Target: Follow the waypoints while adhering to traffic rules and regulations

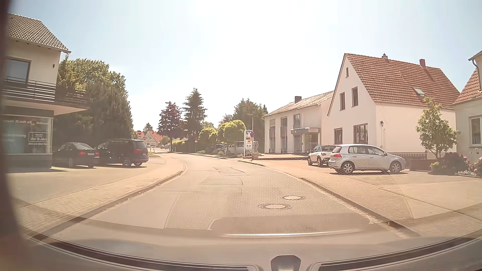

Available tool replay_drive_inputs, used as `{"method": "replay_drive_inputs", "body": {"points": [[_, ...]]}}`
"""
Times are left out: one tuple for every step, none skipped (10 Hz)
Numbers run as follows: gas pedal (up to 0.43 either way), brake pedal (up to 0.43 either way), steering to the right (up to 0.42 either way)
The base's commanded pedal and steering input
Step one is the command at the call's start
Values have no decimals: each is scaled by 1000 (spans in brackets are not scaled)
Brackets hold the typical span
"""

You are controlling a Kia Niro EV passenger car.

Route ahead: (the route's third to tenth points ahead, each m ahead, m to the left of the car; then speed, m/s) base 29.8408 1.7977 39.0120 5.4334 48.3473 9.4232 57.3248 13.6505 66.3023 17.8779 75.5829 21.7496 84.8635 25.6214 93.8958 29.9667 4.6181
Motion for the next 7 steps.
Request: {"method": "replay_drive_inputs", "body": {"points": [[150,6,52],[150,6,53],[150,6,53],[150,6,51],[150,6,46],[150,6,39],[150,6,27]]}}
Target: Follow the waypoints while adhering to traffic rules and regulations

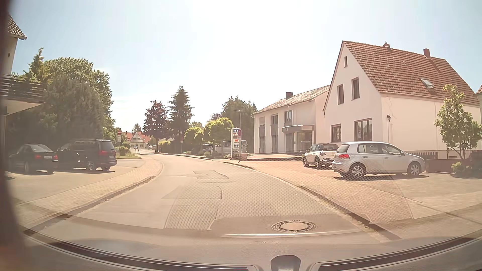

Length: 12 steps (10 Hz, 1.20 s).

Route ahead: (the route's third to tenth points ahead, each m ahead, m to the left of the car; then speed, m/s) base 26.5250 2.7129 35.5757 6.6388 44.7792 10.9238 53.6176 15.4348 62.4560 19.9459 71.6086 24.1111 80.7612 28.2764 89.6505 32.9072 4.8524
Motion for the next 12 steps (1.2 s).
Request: {"method": "replay_drive_inputs", "body": {"points": [[150,0,19],[150,6,7],[150,6,-2],[150,6,-10],[150,6,-17],[150,6,-23],[150,6,-29],[150,6,-36],[157,6,-46],[177,6,-52],[177,6,-56],[177,6,-63]]}}
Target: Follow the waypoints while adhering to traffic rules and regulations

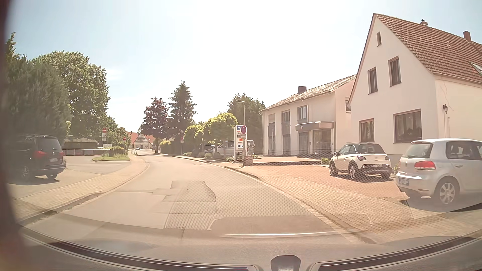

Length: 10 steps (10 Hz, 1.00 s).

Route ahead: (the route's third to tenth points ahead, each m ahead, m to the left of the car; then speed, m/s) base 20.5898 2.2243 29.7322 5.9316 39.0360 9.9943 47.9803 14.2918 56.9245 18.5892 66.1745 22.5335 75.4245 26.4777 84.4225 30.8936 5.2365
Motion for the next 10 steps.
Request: {"method": "replay_drive_inputs", "body": {"points": [[177,6,-65],[169,6,-65],[150,6,-65],[138,6,-65],[130,6,-65],[130,6,-67],[130,6,-71],[130,6,-75],[130,6,-77],[130,6,-79]]}}
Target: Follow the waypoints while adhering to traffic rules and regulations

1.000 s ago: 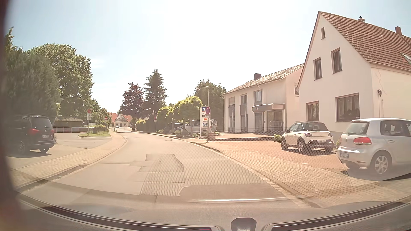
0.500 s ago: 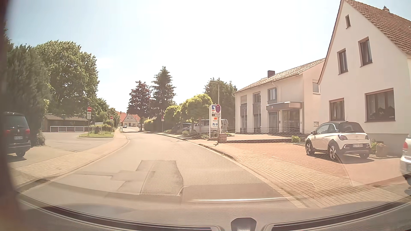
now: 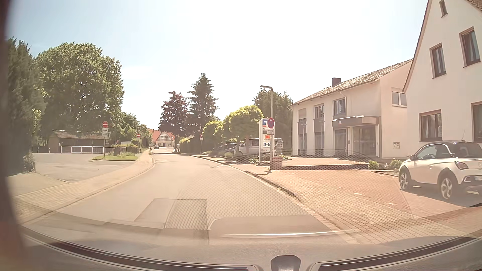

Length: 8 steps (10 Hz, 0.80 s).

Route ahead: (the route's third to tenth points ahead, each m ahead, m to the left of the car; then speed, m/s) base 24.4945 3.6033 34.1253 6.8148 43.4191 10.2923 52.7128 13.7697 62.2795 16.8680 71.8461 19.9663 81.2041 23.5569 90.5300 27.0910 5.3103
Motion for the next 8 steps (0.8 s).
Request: {"method": "replay_drive_inputs", "body": {"points": [[130,6,-79],[130,6,-80],[118,6,-81],[98,6,-80],[98,6,-79],[98,6,-78],[87,6,-77],[87,6,-77]]}}
